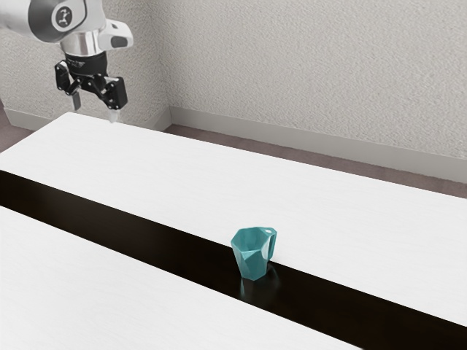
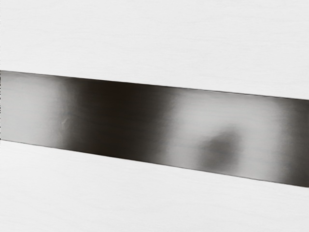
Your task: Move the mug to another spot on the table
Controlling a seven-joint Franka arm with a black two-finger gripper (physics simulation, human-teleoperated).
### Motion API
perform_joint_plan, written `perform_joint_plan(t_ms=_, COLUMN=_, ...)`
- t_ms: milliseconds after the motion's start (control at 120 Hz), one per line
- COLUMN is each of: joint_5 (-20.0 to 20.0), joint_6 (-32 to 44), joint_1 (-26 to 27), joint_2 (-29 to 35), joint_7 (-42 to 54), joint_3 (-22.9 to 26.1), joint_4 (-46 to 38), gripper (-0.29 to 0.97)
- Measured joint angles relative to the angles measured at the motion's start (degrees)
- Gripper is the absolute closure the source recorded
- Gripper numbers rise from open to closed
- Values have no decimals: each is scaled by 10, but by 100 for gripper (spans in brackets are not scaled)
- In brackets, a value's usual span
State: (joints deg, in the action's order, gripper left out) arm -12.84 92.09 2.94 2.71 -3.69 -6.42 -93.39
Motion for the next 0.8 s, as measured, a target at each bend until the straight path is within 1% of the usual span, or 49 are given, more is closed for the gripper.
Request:
perform_joint_plan(t_ms=133, joint_5=1, joint_6=3, joint_1=-5, joint_2=-1, joint_7=0, joint_3=1, joint_4=1, gripper=0)
perform_joint_plan(t_ms=317, joint_5=56, joint_6=52, joint_1=-7, joint_2=-56, joint_7=-6, joint_3=10, joint_4=1, gripper=0)
perform_joint_plan(t_ms=358, joint_5=64, joint_6=68, joint_1=-5, joint_2=-73, joint_7=-11, joint_3=24, joint_4=6, gripper=0)
perform_joint_plan(t_ms=392, joint_5=70, joint_6=84, joint_1=9, joint_2=-91, joint_7=-15, joint_3=37, joint_4=12, gripper=0)
perform_joint_plan(t_ms=450, joint_5=87, joint_6=109, joint_1=58, joint_2=-119, joint_7=-25, joint_3=50, joint_4=24, gripper=0)
perform_joint_plan(t_ms=500, joint_5=101, joint_6=125, joint_1=84, joint_2=-140, joint_7=-35, joint_3=61, joint_4=32, gripper=0)
perform_joint_plan(t_ms=583, joint_5=127, joint_6=145, joint_1=104, joint_2=-171, joint_7=-51, joint_3=69, joint_4=34, gripper=0)
perform_joint_plan(t_ms=658, joint_5=138, joint_6=157, joint_1=127, joint_2=-192, joint_7=-63, joint_3=76, joint_4=31, gripper=0)
perform_joint_plan(t_ms=725, joint_5=143, joint_6=164, joint_1=150, joint_2=-210, joint_7=-73, joint_3=81, joint_4=24, gripper=0)
perform_joint_plan(t_ms=800, joint_5=138, joint_6=171, joint_1=159, joint_2=-229, joint_7=-71, joint_3=89, joint_4=21, gripper=0)
